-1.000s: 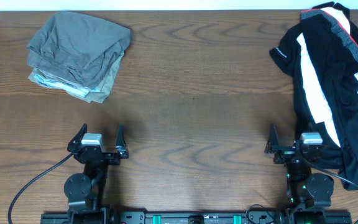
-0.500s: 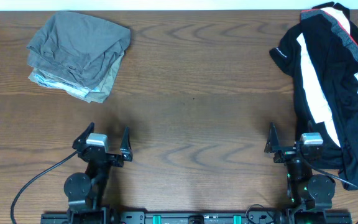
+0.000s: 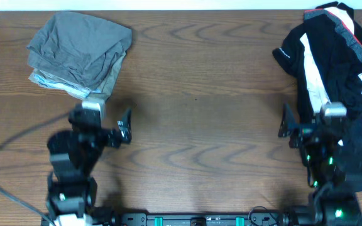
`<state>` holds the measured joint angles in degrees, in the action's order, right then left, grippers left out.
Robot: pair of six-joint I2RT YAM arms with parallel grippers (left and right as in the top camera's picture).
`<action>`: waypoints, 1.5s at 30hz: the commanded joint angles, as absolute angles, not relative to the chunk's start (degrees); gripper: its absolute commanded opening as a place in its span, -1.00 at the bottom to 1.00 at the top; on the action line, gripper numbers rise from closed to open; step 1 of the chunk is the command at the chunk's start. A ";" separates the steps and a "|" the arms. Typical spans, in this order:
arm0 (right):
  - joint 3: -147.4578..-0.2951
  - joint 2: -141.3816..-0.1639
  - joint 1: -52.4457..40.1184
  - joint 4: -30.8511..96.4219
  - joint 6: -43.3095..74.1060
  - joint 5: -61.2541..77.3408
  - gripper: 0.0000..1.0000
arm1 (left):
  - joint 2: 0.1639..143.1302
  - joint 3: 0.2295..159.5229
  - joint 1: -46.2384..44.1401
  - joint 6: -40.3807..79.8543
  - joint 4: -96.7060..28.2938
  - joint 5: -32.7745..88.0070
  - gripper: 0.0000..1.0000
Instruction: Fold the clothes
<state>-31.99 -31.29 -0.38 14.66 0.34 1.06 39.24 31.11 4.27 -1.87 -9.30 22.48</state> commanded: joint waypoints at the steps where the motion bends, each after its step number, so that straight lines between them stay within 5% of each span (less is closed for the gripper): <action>1: -39.42 -40.69 -0.60 17.74 -2.02 1.13 0.99 | 47.77 39.59 3.92 -1.87 -13.02 23.40 0.96; 10: -63.79 -74.56 -0.60 34.13 -3.53 5.17 0.99 | 70.43 59.77 3.77 -1.80 -30.83 24.29 0.96; 18: -67.51 -91.15 -0.21 23.07 -1.74 8.12 0.97 | 77.23 60.58 3.77 -1.80 -28.38 36.73 0.96; 30: -67.53 -100.05 12.23 6.74 11.68 -7.51 0.68 | 77.32 60.58 3.77 -1.80 -27.83 36.84 0.96; 32: -67.53 -100.05 15.14 7.20 12.01 -7.49 0.69 | 77.47 60.58 3.77 -1.83 -27.79 36.58 0.96; 35: -67.53 -100.05 18.74 6.52 11.68 -7.44 0.98 | 77.73 60.55 3.64 -1.83 -27.83 36.42 0.96; 45: -67.53 -100.53 25.15 -4.08 7.20 -8.60 0.99 | 82.39 60.55 -0.40 -2.28 -27.64 35.09 0.96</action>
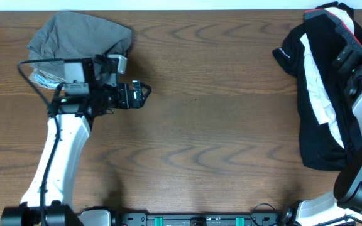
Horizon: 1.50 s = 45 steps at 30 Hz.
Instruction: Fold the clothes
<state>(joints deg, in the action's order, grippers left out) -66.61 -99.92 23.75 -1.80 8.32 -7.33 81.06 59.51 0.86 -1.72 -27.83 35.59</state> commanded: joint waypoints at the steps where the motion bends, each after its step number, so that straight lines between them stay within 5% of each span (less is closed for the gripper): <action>1: -67.53 -100.95 25.45 -5.50 7.22 -8.58 0.98 | 82.74 60.55 -0.80 -2.28 -27.44 34.98 0.96; 5: -68.95 -104.55 26.26 -10.33 6.63 -8.43 0.98 | 83.24 60.58 -2.13 -2.26 -25.58 34.89 0.96; 14: -79.31 -111.83 25.56 2.39 5.06 5.48 0.99 | 85.41 60.69 -2.63 -0.49 -23.73 33.41 0.96; 23: -86.11 -112.20 21.71 12.93 -4.40 5.56 0.98 | 90.32 60.69 -5.82 -0.51 -23.24 32.23 0.96; 34: -119.24 -120.57 14.57 39.46 -4.82 -3.38 0.98 | 90.35 60.69 -14.55 -0.51 -23.64 18.70 0.96; 45: -122.98 -132.31 18.70 41.95 -4.75 2.24 0.87 | 90.35 60.66 -16.60 -0.54 -24.18 16.84 0.96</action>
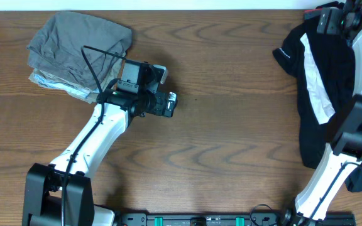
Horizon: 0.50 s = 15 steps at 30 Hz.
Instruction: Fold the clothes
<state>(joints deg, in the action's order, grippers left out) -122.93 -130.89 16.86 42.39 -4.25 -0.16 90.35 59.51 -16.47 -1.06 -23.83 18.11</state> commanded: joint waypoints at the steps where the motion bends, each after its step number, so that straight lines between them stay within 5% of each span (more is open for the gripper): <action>1: -122.98 -133.14 19.22 41.63 -4.62 2.79 0.84 | 90.35 60.66 -16.60 -0.54 -24.18 16.84 0.96; 15: -122.98 -142.32 22.87 38.15 -2.39 3.53 0.75 | 90.35 60.66 -16.60 -0.51 -24.27 16.84 0.96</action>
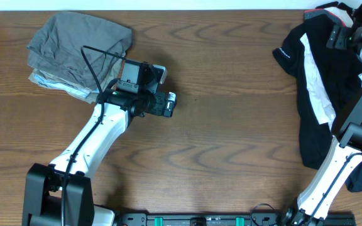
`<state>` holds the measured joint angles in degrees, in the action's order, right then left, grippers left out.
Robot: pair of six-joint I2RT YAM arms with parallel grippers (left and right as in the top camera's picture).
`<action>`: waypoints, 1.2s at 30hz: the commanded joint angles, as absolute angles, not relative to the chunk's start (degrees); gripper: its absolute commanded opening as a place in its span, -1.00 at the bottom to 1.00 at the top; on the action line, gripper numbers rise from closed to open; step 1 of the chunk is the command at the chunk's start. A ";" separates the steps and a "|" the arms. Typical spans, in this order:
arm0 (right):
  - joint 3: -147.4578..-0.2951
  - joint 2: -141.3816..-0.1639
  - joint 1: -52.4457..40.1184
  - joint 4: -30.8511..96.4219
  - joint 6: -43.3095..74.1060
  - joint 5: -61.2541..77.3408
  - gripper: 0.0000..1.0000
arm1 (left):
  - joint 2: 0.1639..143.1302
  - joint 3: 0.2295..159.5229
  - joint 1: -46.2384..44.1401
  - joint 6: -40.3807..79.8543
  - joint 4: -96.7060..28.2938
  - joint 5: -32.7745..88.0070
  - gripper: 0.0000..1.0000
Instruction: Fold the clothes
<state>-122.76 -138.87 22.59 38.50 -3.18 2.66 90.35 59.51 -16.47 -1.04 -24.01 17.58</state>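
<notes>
A rumpled pile of black clothes with white and red panels lies along the right side of the table. A folded stack of grey garments sits at the far left corner. My left gripper hovers over bare wood to the right of that stack, fingers apart and holding nothing. My right gripper is at the far end of the black pile, right over the fabric. The frame does not show whether its fingers are closed on the cloth.
The wooden table is bare between the two heaps. The left arm runs diagonally from the front left. The right arm stretches along the right edge over the black pile. A black cable loops over the grey stack.
My right gripper has shifted a little nearer and to the right, staying over the far end of the black pile. The left arm and both heaps look unchanged.
Both grippers first hung near the front of the table. Then the left was beside the grey stack and the right was at the far right over the black clothes. Later the left stood right of the stack and the right reached the pile's far end, where it stays.
</notes>
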 commanded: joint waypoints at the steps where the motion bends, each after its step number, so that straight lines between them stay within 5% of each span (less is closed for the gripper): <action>1: -122.98 -143.13 22.94 37.58 -2.17 3.62 0.75 | 90.35 60.66 -16.58 -0.51 -24.36 16.84 0.96; 8: -122.98 -146.65 23.03 32.95 -0.69 6.48 0.57 | 90.35 60.66 -16.60 -0.51 -24.77 16.84 0.96; 14: -122.98 -147.81 23.20 31.81 0.21 6.46 -0.31 | 90.35 60.66 -16.58 -0.49 -25.56 16.84 0.96; 21: -123.00 -145.23 23.53 33.30 0.86 6.76 -0.74 | 90.35 60.66 -16.58 -0.51 -25.21 16.84 0.96; 36: -123.00 -125.16 20.84 41.95 0.93 22.02 -0.84 | 89.30 60.90 -16.25 -0.49 -24.14 16.86 0.96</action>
